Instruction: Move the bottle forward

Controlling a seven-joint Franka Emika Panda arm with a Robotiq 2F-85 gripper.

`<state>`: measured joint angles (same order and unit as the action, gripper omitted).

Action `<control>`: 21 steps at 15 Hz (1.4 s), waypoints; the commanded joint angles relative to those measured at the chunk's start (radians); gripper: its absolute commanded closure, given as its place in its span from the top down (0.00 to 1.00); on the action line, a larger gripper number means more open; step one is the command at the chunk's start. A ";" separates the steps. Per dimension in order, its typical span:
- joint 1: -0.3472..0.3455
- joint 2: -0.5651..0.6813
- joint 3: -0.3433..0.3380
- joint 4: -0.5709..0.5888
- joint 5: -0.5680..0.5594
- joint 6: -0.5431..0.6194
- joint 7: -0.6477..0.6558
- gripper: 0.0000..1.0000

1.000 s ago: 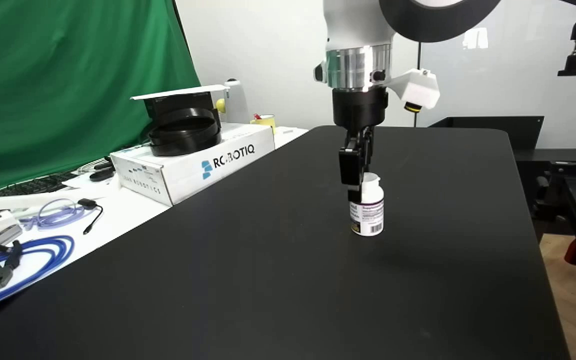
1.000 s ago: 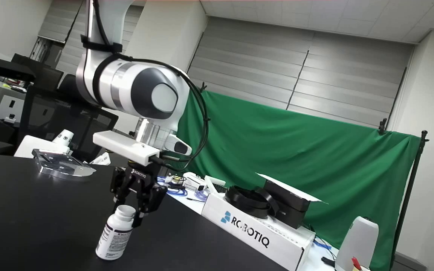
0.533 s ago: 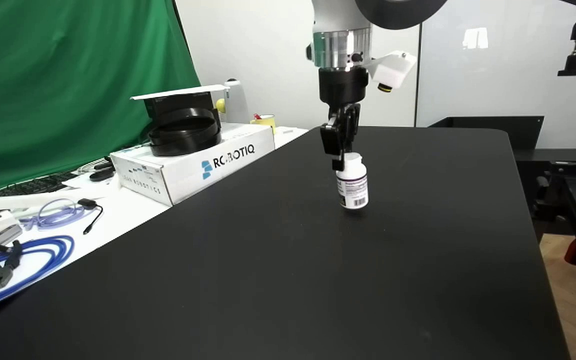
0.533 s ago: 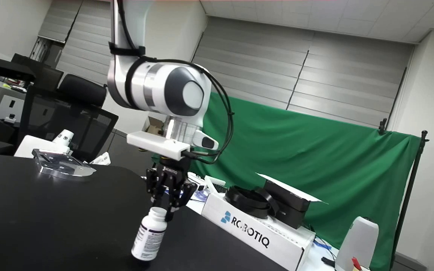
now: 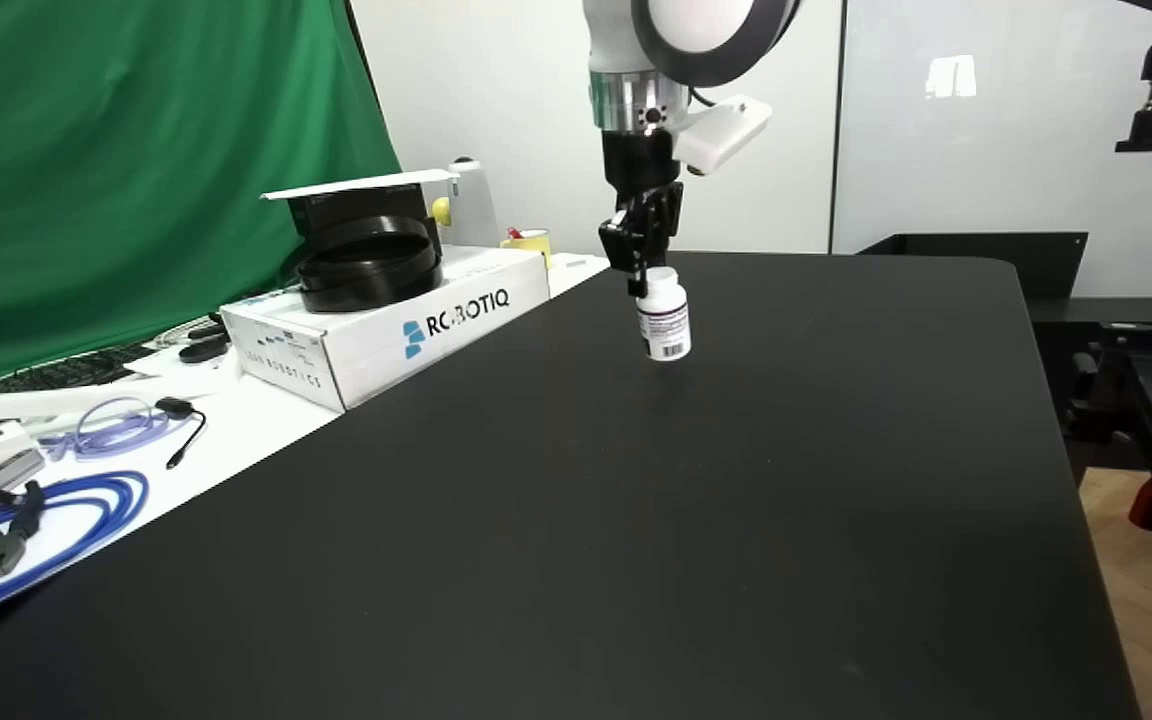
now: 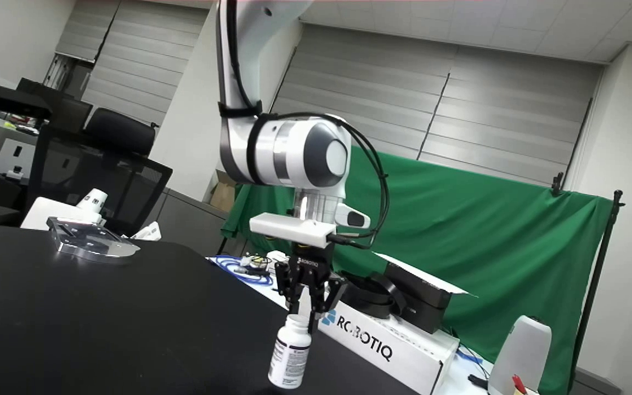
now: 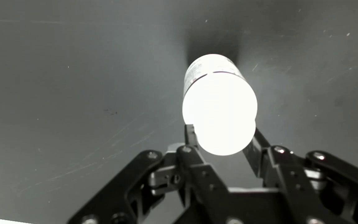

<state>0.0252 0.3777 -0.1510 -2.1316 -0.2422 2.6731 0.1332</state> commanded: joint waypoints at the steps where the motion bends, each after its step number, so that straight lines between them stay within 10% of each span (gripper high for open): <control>1: -0.046 0.112 0.023 0.184 0.069 -0.063 -0.050 0.16; 15: -0.111 0.466 0.034 0.723 0.159 -0.244 -0.083 0.16; 16: -0.110 0.461 0.036 0.734 0.162 -0.264 -0.087 0.66; 21: -0.095 0.345 0.038 0.724 0.163 -0.379 -0.076 0.93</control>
<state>-0.0682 0.7990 -0.1227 -1.4150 -0.0943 2.3837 0.0584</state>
